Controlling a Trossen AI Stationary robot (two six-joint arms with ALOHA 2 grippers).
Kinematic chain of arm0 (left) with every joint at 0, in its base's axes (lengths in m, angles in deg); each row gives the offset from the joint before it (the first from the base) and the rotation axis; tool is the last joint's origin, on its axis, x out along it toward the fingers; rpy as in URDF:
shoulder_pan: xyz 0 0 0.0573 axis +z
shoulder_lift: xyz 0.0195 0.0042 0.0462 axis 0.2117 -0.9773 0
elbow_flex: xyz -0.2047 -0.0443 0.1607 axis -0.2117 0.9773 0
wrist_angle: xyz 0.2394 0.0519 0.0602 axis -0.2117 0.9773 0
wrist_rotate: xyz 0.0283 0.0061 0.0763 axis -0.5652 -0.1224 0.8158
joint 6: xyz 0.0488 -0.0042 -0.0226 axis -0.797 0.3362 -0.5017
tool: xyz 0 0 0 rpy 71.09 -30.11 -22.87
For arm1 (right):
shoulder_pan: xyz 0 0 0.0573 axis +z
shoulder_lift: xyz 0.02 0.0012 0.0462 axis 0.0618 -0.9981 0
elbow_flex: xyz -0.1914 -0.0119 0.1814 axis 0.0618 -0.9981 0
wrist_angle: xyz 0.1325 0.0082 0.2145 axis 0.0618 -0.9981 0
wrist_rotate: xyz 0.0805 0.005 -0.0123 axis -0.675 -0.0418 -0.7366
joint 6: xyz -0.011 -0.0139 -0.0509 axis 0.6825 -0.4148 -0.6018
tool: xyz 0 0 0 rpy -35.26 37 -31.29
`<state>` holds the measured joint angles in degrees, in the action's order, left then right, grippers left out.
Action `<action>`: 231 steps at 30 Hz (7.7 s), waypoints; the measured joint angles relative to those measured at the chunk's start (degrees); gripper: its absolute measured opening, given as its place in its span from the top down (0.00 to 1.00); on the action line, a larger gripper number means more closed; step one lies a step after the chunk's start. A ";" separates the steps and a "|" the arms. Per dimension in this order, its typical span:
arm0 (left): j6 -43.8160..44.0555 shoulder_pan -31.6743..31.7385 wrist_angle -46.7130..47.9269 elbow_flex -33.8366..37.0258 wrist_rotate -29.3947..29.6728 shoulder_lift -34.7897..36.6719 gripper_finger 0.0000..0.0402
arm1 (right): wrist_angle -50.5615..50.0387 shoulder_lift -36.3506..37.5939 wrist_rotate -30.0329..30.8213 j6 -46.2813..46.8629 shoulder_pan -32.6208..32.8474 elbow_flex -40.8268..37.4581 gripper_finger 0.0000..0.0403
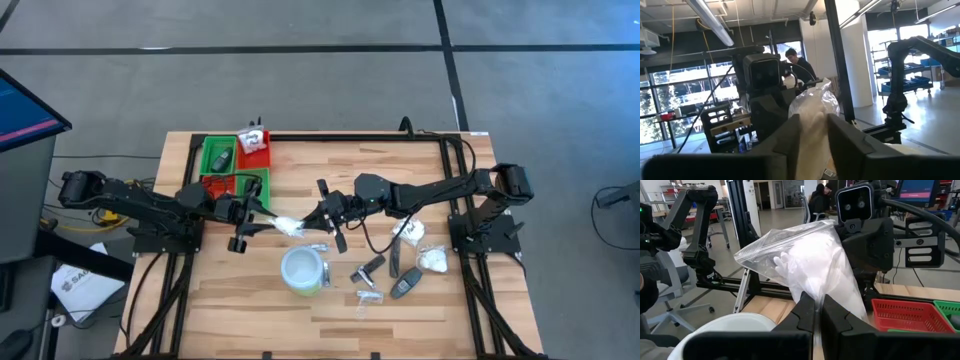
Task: Pick & Place Travel size toiletries
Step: Put the white cotton pack into the top red bin, then put the silver nail cutter into the bottom red bin
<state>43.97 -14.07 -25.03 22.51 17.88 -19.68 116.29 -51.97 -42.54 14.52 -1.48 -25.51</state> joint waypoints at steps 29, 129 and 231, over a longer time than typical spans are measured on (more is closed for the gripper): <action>-2.39 0.00 1.86 0.02 5.66 0.14 1.00 | -11.49 4.53 1.29 -5.42 -0.25 0.00 0.70; 5.39 58.55 15.27 3.69 13.44 -17.16 1.00 | -30.94 8.85 5.22 -2.56 1.33 -0.07 0.68; 15.51 9.62 33.94 2.64 19.21 6.73 0.59 | -63.96 -11.49 8.55 50.02 20.37 -1.22 0.52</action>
<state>59.48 -4.45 8.91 25.15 37.09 -12.95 52.33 -63.46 -33.99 64.54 18.89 -26.73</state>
